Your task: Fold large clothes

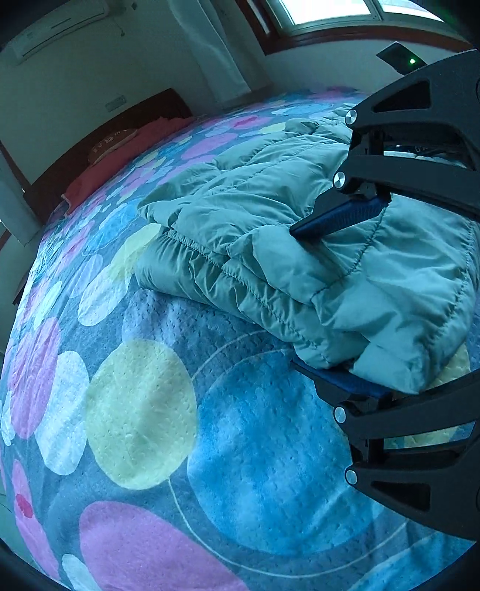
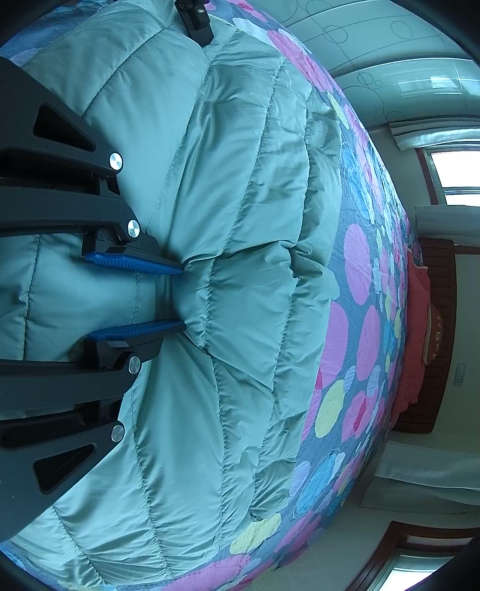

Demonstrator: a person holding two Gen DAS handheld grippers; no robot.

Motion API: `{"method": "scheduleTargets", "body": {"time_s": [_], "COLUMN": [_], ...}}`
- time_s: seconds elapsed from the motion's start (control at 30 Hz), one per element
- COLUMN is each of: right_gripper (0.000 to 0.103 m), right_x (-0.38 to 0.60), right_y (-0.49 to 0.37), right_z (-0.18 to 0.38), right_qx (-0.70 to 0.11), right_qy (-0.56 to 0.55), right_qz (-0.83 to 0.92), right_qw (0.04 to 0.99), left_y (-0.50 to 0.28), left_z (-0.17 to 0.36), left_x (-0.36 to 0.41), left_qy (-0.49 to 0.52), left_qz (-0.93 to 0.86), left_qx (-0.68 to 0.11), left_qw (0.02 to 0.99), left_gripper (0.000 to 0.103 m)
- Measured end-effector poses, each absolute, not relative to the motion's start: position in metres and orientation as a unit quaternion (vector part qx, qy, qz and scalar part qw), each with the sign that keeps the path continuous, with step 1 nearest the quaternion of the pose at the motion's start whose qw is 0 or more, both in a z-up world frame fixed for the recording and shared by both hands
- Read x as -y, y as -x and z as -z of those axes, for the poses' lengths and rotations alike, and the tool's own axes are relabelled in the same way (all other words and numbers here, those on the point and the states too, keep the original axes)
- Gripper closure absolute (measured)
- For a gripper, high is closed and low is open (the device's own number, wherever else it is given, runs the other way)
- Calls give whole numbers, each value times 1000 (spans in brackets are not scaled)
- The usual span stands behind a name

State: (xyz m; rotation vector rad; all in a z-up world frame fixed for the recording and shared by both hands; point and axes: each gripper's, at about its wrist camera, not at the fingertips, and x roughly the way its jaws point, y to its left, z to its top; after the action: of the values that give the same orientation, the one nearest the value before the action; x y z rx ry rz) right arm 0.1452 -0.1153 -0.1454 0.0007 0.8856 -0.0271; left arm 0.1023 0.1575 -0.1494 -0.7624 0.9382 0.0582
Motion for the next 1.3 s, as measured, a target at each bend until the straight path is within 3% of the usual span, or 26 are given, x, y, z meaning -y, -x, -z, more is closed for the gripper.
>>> {"method": "scheduleTargets", "body": {"time_s": [0.1, 0.17, 0.23, 0.33, 0.4, 0.8, 1.3], "right_gripper": [78, 78, 78, 78, 77, 74, 74], "right_x": [115, 115, 115, 115, 115, 121, 176], "right_y": [-146, -145, -145, -145, -145, -148, -123], "right_z": [145, 145, 145, 145, 145, 138, 116], "right_qx": [-428, -428, -428, -428, -428, -427, -409], "right_qy": [-1, 0, 0, 0, 0, -12, -52], "right_qz": [13, 13, 13, 13, 12, 16, 40], "right_qw": [904, 904, 904, 904, 904, 904, 910], "left_y": [-109, -111, -112, -111, -108, -93, -87], "left_z": [150, 148, 146, 138, 129, 66, 33], "left_x": [-155, -151, -147, -142, -136, -93, -27], "left_qy": [346, 330, 323, 308, 288, 175, 76], "left_qz": [-33, -32, -20, -15, -16, 7, 42], "left_qx": [-440, -439, -436, -427, -416, -348, -319], "left_qw": [828, 835, 840, 850, 862, 921, 944], "left_gripper": [41, 52, 70, 82, 85, 87, 87]}}
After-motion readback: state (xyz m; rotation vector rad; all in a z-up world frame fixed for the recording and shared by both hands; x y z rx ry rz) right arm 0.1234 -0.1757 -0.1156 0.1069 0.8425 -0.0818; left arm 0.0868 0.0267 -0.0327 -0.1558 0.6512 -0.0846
